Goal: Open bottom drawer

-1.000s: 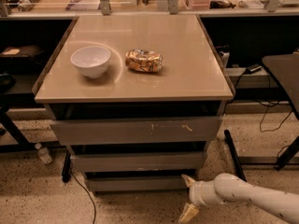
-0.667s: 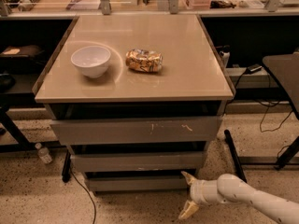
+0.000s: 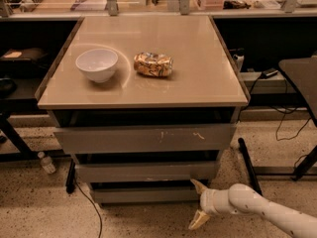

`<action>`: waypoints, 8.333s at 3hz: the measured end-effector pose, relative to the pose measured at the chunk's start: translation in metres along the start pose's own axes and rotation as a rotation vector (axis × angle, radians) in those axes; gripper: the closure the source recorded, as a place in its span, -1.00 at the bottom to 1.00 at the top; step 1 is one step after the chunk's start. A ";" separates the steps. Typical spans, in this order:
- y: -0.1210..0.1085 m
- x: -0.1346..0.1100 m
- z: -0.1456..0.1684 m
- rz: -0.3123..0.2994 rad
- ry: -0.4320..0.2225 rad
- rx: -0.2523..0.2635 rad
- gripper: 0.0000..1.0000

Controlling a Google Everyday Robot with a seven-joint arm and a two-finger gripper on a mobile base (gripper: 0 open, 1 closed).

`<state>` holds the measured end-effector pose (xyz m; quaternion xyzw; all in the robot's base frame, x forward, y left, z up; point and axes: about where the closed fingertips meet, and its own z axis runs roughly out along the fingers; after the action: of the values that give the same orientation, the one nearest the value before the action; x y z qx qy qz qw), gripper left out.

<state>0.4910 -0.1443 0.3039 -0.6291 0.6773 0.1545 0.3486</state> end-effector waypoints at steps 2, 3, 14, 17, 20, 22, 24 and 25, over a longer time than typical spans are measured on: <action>0.006 0.005 0.035 -0.131 0.005 0.067 -1.00; 0.004 0.021 0.053 -0.184 -0.002 0.106 -1.00; -0.057 0.113 0.096 -0.098 0.028 0.055 1.00; -0.050 0.115 0.096 -0.099 0.007 0.032 -0.07; 0.016 0.130 0.068 -0.112 -0.047 -0.030 -0.02; 0.026 0.126 0.053 -0.121 -0.056 -0.040 0.92; 0.030 0.124 0.040 -0.133 -0.054 -0.052 1.00; 0.030 0.124 0.041 -0.133 -0.054 -0.052 0.67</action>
Offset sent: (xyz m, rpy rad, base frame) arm 0.0098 0.0274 -0.0699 -0.0801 -0.2563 0.0864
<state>0.4779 -0.2051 0.1859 -0.6773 0.6200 0.1654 0.3599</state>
